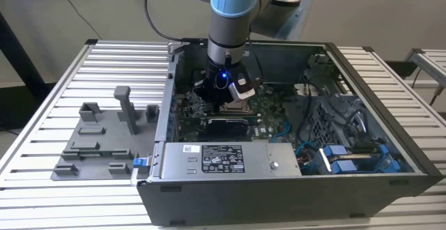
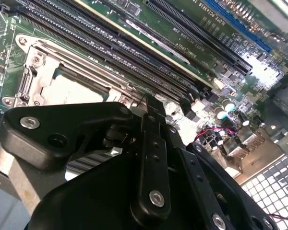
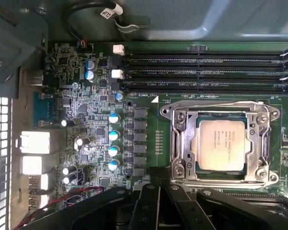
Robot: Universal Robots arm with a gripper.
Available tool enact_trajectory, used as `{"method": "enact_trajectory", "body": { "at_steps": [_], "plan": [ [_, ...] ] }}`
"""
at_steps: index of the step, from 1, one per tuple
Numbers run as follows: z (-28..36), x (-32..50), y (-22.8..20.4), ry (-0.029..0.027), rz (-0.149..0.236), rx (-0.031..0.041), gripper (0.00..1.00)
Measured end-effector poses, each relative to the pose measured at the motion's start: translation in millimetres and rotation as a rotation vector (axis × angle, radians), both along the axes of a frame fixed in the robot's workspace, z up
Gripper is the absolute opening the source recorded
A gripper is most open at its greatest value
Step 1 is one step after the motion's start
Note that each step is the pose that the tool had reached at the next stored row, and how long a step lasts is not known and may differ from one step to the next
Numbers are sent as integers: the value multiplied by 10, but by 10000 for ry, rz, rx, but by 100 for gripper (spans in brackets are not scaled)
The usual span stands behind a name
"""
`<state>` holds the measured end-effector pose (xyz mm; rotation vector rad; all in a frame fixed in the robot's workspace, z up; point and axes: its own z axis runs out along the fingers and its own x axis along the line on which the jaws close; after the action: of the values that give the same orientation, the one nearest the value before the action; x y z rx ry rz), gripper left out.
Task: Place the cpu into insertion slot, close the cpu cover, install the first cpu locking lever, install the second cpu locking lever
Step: 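Install the second cpu locking lever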
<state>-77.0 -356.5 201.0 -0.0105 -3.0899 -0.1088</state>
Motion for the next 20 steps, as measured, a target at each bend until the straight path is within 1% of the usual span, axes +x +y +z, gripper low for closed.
{"method": "enact_trajectory", "body": {
  "at_steps": [2, 5, 7, 11, 13, 16, 18, 20],
  "plan": [
    [-2, 0, 1, 2, 1, -39, 11],
    [-4, -1, 2, 11, -1, -138, 11],
    [-6, -1, 2, 17, -1, -224, 11],
    [-13, -2, 1, 28, -1, -436, 11],
    [-20, -3, 4, 29, -1, -492, 11],
    [-26, -3, 5, 33, -1, -628, 11],
    [-26, -2, 10, 45, 1, -666, 11],
    [-28, -3, 17, 66, 1, -733, 11]
  ]
}}
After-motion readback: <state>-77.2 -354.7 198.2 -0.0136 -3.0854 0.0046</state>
